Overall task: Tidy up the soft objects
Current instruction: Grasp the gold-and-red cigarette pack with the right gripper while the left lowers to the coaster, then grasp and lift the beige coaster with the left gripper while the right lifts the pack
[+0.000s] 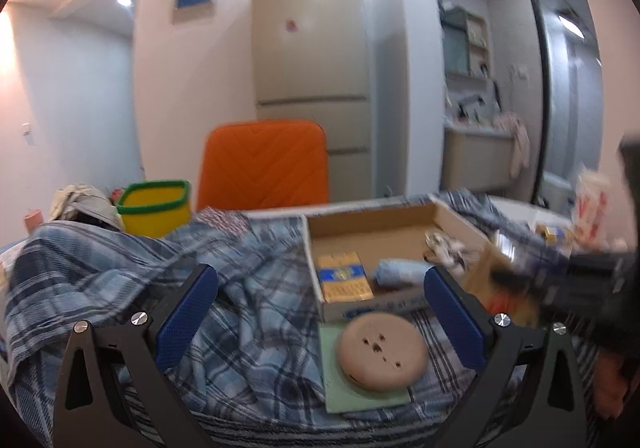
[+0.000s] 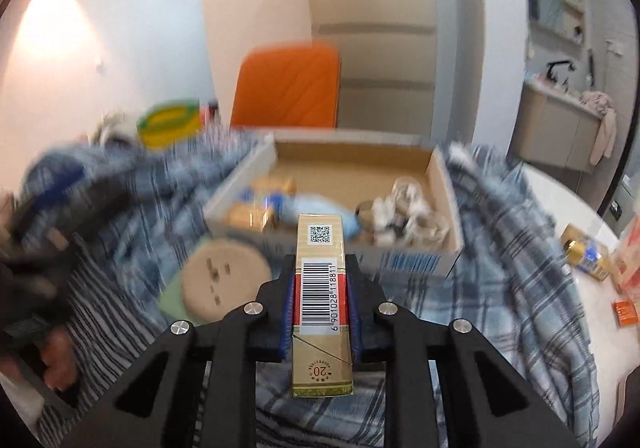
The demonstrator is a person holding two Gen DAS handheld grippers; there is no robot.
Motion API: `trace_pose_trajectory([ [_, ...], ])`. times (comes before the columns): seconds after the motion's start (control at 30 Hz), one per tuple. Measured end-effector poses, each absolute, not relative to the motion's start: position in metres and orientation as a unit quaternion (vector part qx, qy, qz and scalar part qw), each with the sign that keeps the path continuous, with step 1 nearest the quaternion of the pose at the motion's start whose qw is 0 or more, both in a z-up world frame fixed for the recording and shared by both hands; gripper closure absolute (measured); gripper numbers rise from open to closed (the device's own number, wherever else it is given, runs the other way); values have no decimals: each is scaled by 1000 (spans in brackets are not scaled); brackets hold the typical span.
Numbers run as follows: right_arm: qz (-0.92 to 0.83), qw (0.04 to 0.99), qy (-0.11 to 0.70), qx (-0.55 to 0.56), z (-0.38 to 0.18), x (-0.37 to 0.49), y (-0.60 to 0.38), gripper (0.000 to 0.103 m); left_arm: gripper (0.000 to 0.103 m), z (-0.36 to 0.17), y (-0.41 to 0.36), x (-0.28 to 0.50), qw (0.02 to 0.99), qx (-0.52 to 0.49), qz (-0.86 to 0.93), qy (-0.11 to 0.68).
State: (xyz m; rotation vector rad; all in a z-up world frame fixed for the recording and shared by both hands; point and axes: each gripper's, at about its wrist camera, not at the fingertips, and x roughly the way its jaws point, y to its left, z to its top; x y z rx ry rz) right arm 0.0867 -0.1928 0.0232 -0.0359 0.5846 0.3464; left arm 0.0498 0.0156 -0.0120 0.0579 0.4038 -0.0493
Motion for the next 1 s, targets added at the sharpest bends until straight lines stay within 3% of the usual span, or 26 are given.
trace_pose_trajectory([
  [0.1, 143, 956, 254, -1, 33, 83, -203, 80, 0, -15, 4, 62, 965, 48, -64, 250],
  [0.43, 131, 957, 258, 5, 32, 83, -207, 80, 1, -43, -25, 113, 902, 92, -95, 412],
  [0.5, 127, 956, 263, 11, 31, 86, -210, 80, 6, -54, -25, 119, 890, 86, -101, 435],
  [0.57, 125, 955, 270, 20, 30, 89, -213, 80, 10, -63, -26, 121, 882, 85, -108, 450],
  [0.9, 120, 946, 296, 48, 24, 100, -224, 80, 11, -83, -40, 120, 864, 133, -112, 472],
  [1.0, 121, 946, 298, 44, 23, 101, -223, 80, 19, -86, -40, 124, 860, 132, -111, 480],
])
